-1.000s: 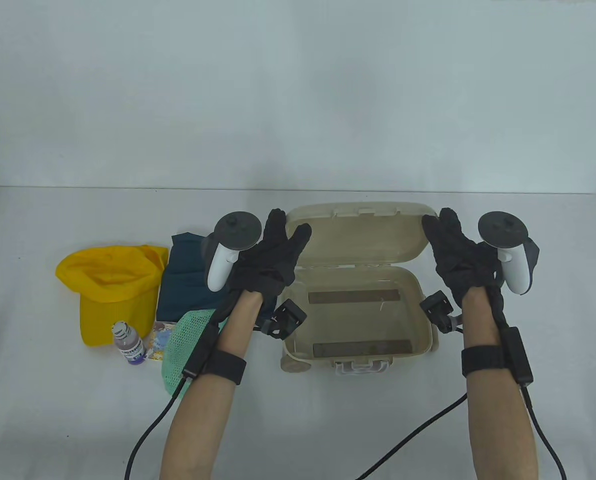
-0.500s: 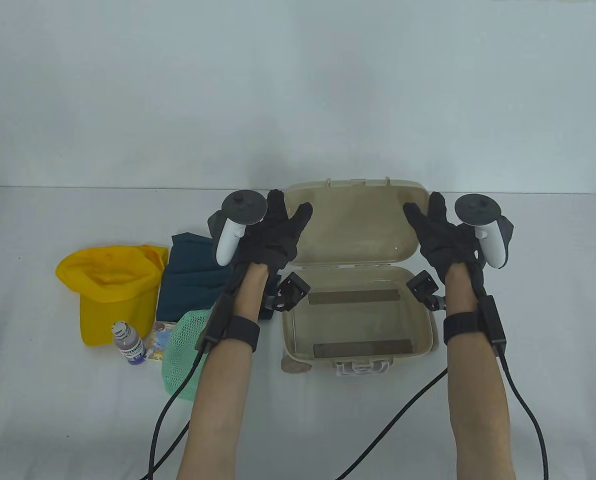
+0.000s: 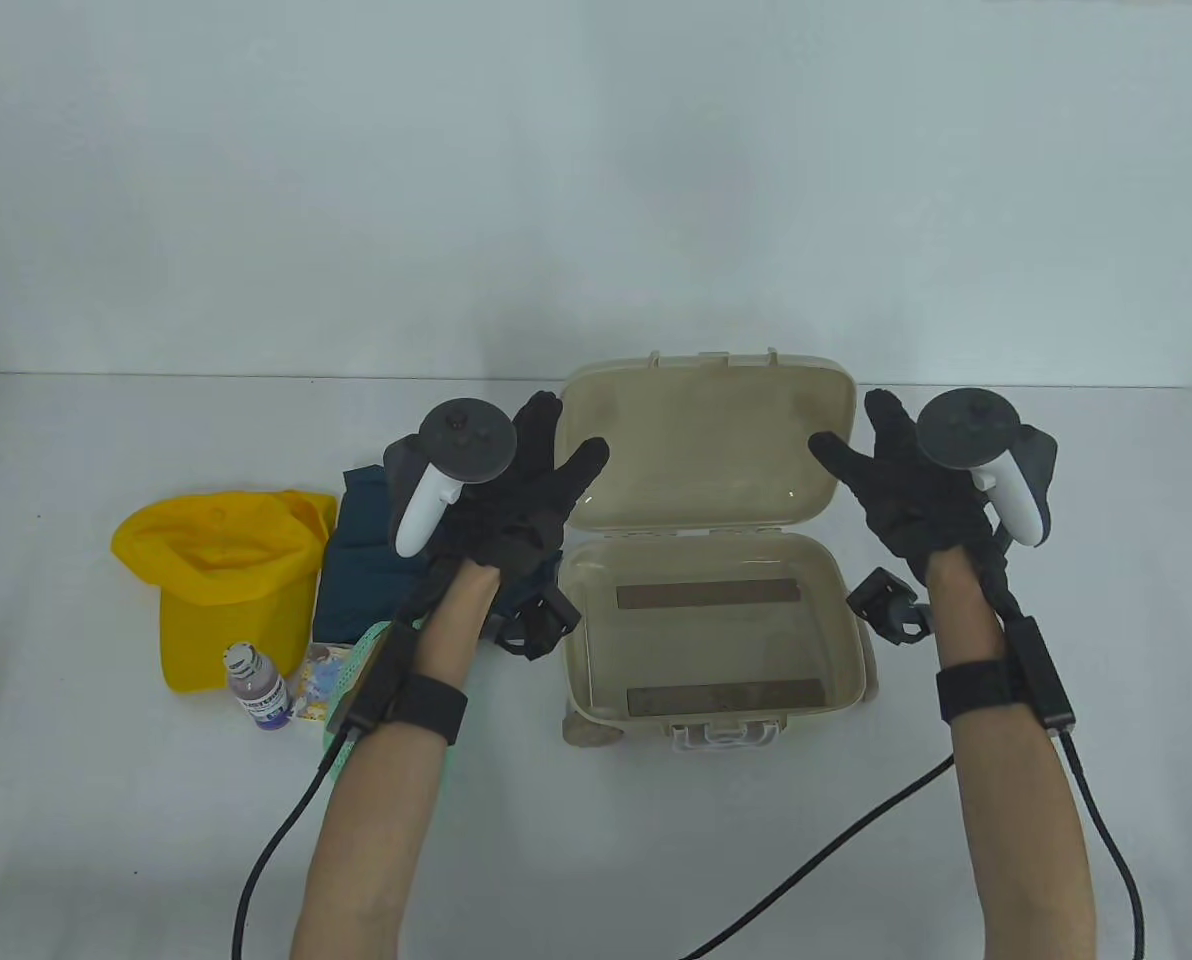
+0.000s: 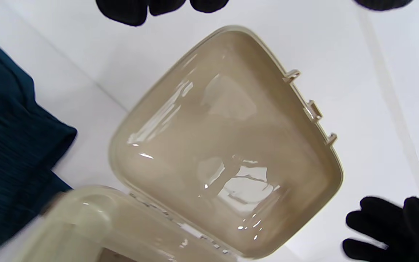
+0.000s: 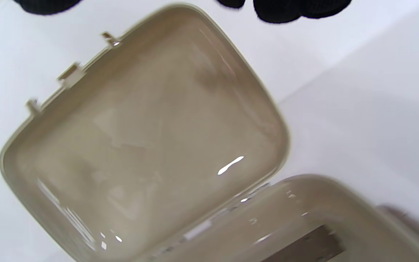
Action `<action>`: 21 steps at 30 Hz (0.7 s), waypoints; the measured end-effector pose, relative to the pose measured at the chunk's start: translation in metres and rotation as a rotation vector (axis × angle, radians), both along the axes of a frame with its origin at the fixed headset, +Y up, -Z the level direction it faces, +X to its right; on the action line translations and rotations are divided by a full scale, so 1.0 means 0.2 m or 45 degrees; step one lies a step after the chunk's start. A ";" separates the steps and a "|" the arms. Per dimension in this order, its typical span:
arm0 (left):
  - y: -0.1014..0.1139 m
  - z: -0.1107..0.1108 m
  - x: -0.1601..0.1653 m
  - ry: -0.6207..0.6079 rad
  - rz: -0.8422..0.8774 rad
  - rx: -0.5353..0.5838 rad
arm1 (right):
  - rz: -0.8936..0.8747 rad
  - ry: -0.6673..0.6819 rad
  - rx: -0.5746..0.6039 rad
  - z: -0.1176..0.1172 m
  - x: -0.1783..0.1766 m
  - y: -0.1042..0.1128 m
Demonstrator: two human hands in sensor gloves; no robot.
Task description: Pack suitcase
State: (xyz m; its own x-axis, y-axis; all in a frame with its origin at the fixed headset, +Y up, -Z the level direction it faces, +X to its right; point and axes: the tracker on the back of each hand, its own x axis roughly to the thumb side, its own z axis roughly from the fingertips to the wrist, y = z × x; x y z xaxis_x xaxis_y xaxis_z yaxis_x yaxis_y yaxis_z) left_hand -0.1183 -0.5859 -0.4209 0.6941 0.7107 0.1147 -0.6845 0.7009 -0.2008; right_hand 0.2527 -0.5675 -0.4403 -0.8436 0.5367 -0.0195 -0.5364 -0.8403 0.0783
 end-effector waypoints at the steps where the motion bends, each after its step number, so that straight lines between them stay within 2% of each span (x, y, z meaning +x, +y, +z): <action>1: 0.00 0.03 0.00 -0.015 -0.050 0.023 | 0.075 0.023 0.025 0.04 -0.02 0.00; 7: -0.06 0.35 0.01 -0.113 -0.498 0.250 | 0.354 0.261 0.088 0.33 -0.15 -0.04; 11: -0.16 0.50 -0.01 -0.155 -0.671 0.288 | 0.466 0.398 0.052 0.45 -0.20 -0.13; 18: -0.30 0.64 -0.09 -0.167 -0.750 0.269 | 0.713 0.551 -0.161 0.55 -0.24 -0.43; 21: -0.36 0.66 -0.11 -0.171 -0.762 0.256 | 0.860 0.544 -0.174 0.56 -0.25 -0.55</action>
